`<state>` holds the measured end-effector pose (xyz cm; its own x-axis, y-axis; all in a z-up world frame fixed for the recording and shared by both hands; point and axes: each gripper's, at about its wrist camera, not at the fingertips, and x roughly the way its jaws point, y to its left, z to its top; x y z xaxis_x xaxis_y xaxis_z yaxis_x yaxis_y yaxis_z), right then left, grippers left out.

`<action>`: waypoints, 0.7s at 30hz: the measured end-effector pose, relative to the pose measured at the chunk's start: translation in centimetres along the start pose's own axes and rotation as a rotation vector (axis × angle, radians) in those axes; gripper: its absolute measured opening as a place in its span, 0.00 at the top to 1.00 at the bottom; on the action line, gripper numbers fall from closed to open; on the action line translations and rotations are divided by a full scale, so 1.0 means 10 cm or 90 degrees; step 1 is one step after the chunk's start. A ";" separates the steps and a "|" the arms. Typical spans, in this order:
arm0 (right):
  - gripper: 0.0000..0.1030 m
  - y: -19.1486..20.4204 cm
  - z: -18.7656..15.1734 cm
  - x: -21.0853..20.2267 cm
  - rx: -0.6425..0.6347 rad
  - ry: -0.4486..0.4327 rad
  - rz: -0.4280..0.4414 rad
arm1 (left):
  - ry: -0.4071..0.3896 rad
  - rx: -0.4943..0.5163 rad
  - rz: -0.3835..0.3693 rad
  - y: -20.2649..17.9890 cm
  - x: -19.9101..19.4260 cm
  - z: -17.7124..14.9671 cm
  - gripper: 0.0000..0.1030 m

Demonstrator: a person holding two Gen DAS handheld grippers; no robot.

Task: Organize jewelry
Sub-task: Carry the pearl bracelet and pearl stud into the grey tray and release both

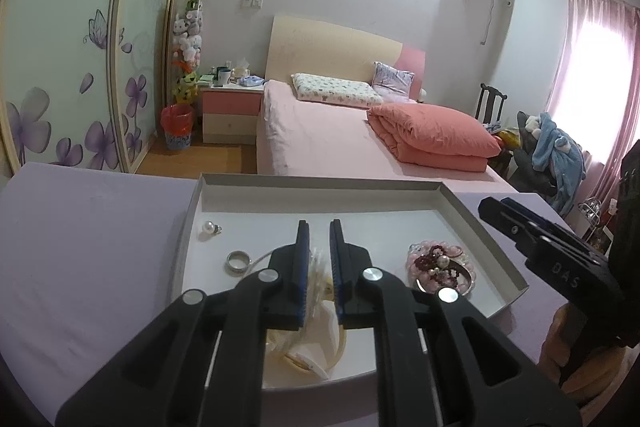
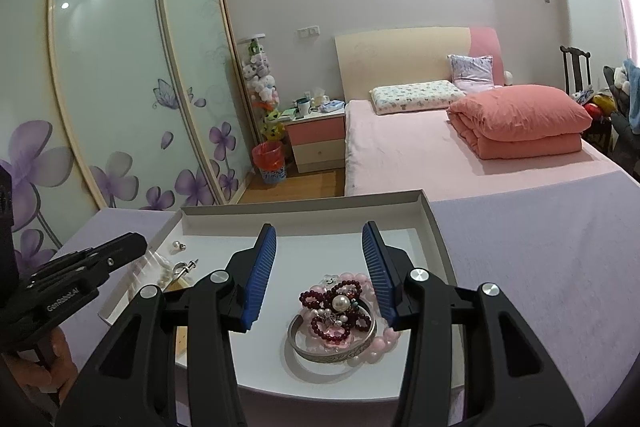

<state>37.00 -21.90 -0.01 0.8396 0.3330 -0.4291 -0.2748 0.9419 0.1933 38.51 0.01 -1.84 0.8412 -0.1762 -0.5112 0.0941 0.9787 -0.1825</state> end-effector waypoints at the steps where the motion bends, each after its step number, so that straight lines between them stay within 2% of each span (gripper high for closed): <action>1: 0.55 0.01 0.00 0.01 -0.001 0.000 0.000 | 0.001 0.000 0.001 0.00 0.00 0.00 0.87; 16: 0.55 0.03 -0.01 0.02 -0.005 0.001 0.001 | 0.005 0.004 0.013 0.00 0.02 -0.02 0.84; 21: 0.55 0.08 -0.03 -0.12 -0.015 -0.003 0.002 | -0.005 0.000 0.013 0.01 -0.17 -0.02 0.84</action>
<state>35.61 -21.54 0.44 0.8408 0.3354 -0.4249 -0.2877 0.9418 0.1742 37.04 0.41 -1.17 0.8472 -0.1556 -0.5079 0.0769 0.9820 -0.1726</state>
